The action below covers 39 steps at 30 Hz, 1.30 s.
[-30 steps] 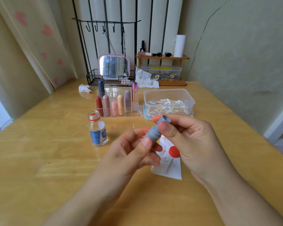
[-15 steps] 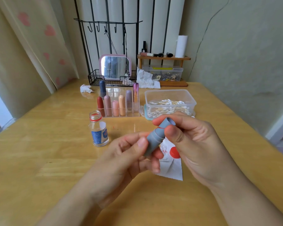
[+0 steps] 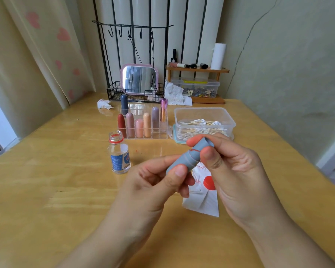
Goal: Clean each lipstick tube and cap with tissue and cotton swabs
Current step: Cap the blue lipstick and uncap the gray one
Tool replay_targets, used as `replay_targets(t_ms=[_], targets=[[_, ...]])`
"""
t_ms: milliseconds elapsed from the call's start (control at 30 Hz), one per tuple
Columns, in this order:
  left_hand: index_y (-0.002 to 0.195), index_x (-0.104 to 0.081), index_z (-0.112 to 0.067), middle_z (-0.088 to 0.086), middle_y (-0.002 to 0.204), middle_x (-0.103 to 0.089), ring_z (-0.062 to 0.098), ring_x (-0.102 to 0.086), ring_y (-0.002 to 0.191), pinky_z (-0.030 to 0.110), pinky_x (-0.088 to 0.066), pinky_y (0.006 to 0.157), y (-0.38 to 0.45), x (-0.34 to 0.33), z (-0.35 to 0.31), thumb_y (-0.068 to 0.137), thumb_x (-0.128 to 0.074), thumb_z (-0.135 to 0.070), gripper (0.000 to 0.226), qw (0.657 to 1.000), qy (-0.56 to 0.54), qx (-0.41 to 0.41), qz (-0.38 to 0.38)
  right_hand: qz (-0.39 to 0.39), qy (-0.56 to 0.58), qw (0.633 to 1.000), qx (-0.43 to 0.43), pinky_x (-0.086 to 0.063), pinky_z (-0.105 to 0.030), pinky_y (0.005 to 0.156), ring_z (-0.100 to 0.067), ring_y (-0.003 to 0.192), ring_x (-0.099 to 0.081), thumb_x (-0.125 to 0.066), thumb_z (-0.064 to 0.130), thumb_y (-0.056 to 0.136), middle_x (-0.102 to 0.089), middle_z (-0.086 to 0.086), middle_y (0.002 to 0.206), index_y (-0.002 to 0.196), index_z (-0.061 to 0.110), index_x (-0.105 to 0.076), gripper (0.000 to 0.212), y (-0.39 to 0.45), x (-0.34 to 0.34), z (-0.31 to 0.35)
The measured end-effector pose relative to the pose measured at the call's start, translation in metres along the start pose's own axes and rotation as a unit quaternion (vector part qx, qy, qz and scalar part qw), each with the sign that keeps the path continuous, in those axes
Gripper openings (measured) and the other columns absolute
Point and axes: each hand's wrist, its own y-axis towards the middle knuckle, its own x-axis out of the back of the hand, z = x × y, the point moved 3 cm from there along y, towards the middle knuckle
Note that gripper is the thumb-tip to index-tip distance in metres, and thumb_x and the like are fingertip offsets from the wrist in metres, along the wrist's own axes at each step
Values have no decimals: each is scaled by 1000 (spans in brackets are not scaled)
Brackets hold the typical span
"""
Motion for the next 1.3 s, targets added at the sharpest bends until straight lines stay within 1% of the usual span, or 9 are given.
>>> replay_targets(t_ms=[233,433,533,667,900,1000,1100,1167,1300], targets=[[98,-74,-17,-2,69,-62,9,-54,62,15,-44,64,-3,-1,-3,72,-71,-49,42,996,66,-41,-33,6,33,999,-4,-42,-11,42,-7,47,-54,-54,25,72,-61,0,62,71,21,-73,19,0,-2,-1],[93,-73,-16,-3,65,-59,9,-52,59,15,-43,63,-4,-3,-6,78,-60,-39,31,994,98,-41,-38,-8,4,1000,-4,-43,-11,45,-5,48,-56,-54,25,75,-61,2,64,73,19,-72,19,0,3,-4],[86,-69,-8,-3,57,-46,9,-39,49,19,-41,54,-2,-7,-3,86,-53,-43,39,999,0,47,14,-7,-36,999,-7,-44,-12,54,-7,56,-57,-58,32,77,-60,3,67,79,16,-70,21,2,6,-8],[85,-70,-10,-6,54,-32,6,-23,44,18,-39,45,-2,-9,-2,91,-47,-44,42,977,-143,145,64,10,-1,1000,-11,-41,-9,50,-6,51,-51,-60,24,77,-56,5,63,80,12,-68,15,1,5,-5],[112,-54,8,6,69,-56,11,-52,57,30,-53,68,-2,-5,3,91,-58,-32,45,938,-249,166,177,44,24,998,-44,-45,-16,47,-13,45,-57,-60,32,75,-62,-6,63,81,23,-71,16,0,5,-8],[104,-59,7,4,69,-55,9,-51,57,25,-51,67,0,-1,3,84,-66,-34,46,963,-187,127,145,32,9,999,-36,-46,-15,48,-16,47,-62,-63,30,81,-62,-3,64,84,19,-71,14,-1,6,-10],[90,-72,-12,-2,67,-56,9,-49,59,18,-44,64,0,1,0,77,-72,-40,31,998,-18,41,54,-4,-15,1000,-3,-40,-8,41,-7,41,-56,-57,20,82,-56,-1,65,81,10,-68,14,-1,3,-4],[94,-72,-13,-6,65,-58,4,-51,60,11,-41,62,-2,0,-2,80,-68,-33,24,994,105,-27,-17,-29,-53,998,18,-39,-7,43,1,42,-51,-56,22,82,-55,4,66,81,13,-67,14,0,3,-5],[101,-71,-26,-15,80,-69,-3,-60,72,9,-44,67,-6,-3,1,76,-66,-37,28,962,223,-108,-115,-64,-94,993,13,-43,-9,68,1,73,-60,-59,35,84,-64,10,78,84,22,-73,20,1,5,-20]])
